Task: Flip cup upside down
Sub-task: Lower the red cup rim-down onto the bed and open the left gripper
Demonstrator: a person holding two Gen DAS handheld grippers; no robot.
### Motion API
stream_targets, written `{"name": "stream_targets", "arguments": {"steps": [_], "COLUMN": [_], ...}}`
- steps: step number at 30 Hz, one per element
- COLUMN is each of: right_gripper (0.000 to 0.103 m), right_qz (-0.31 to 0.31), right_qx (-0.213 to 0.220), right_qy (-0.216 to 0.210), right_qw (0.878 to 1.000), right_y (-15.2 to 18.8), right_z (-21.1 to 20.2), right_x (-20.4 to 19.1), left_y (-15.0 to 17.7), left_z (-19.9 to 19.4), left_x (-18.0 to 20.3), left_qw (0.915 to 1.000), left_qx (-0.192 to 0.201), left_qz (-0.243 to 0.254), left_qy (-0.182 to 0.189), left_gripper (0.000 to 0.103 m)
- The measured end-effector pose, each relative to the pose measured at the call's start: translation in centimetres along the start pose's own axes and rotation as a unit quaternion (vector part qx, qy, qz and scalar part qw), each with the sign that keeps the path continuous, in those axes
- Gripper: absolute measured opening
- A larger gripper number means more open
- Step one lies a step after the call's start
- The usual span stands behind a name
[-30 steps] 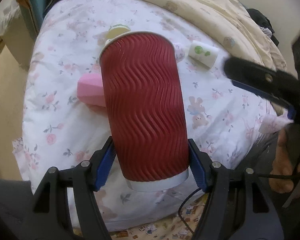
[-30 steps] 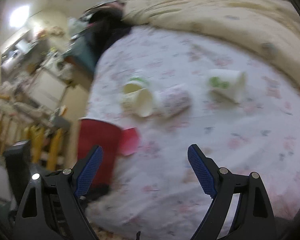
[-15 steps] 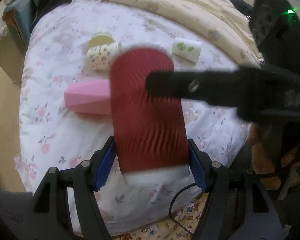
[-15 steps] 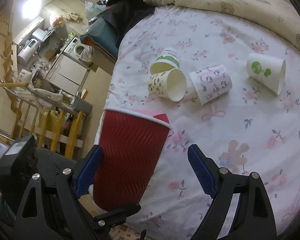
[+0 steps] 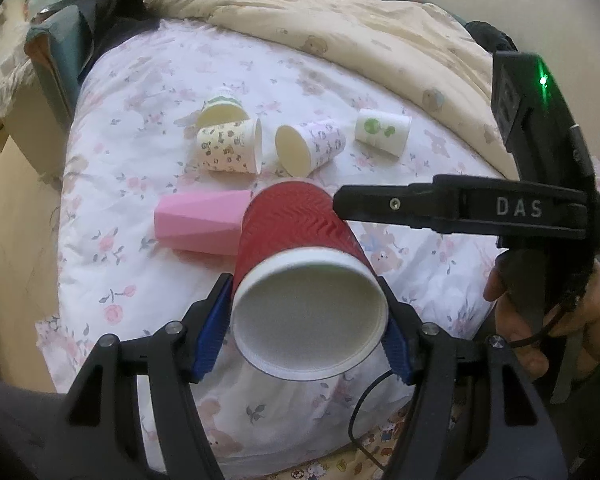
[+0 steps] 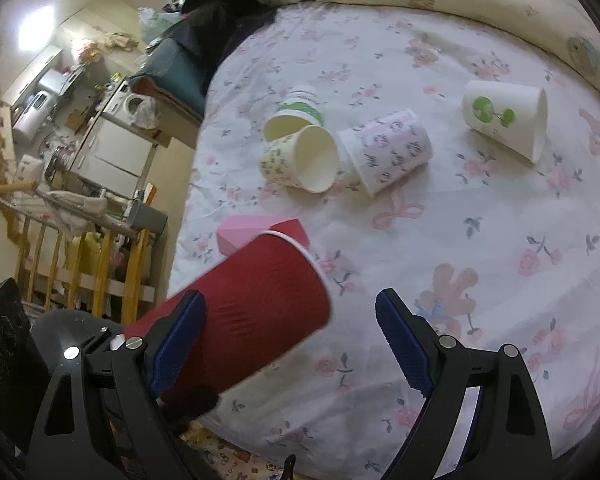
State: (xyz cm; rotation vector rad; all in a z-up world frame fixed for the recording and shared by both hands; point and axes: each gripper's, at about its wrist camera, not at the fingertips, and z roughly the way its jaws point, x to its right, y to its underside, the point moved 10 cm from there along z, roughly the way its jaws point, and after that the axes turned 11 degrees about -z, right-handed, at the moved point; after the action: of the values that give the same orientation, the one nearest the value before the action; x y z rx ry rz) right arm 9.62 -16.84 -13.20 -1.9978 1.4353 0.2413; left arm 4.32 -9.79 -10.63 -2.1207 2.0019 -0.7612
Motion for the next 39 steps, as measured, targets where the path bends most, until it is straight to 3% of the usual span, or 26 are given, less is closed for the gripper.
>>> {"name": "stream_targets", "arguments": {"steps": [10, 16, 19, 22, 25, 27, 30, 35, 39], "right_gripper": [0.090, 0.090, 0.089, 0.090, 0.103, 0.103, 0.103, 0.103, 0.103], "right_qz": [0.034, 0.043, 0.048, 0.045, 0.066, 0.088, 0.107, 0.135, 0.145], "right_qx": [-0.030, -0.050, -0.015, 0.041, 0.081, 0.102, 0.111, 0.110, 0.113], "right_qy": [0.016, 0.004, 0.010, 0.054, 0.084, 0.094, 0.117, 0.101, 0.085], "right_qw": [0.999, 0.998, 0.999, 0.997, 0.991, 0.986, 0.981, 0.980, 0.979], "right_y": [1.0, 1.9, 1.0, -0.2, -0.3, 0.2, 1.3, 1.7, 1.7], "right_z": [1.1, 1.7, -0.5, -4.6, -7.9, -9.6, -10.7, -10.6, -10.4], "right_x": [2.1, 1.9, 2.0, 2.9, 4.4, 5.6, 7.5, 8.8, 8.9], "left_y": [-1.2, -2.2, -3.3, -4.6, -5.8, -6.5, -7.0, -6.7, -6.8], "left_z": [-1.1, -1.5, -1.4, -0.8, 1.3, 3.0, 4.9, 7.5, 8.5], "left_x": [-0.3, -0.4, -0.4, 0.2, 1.4, 2.0, 2.5, 2.5, 2.3], "left_qw": [0.9996, 0.9991, 0.9989, 0.9983, 0.9982, 0.9973, 0.9960, 0.9940, 0.9929], "left_qx": [0.027, 0.034, 0.038, 0.036, 0.018, 0.011, 0.015, -0.003, 0.007], "left_qz": [-0.009, -0.019, -0.027, -0.046, -0.056, -0.069, -0.076, -0.080, -0.067], "left_qy": [0.007, 0.012, 0.007, 0.006, -0.010, -0.023, -0.045, -0.075, -0.099], "left_gripper": [0.063, 0.062, 0.062, 0.062, 0.062, 0.062, 0.062, 0.062, 0.062]}}
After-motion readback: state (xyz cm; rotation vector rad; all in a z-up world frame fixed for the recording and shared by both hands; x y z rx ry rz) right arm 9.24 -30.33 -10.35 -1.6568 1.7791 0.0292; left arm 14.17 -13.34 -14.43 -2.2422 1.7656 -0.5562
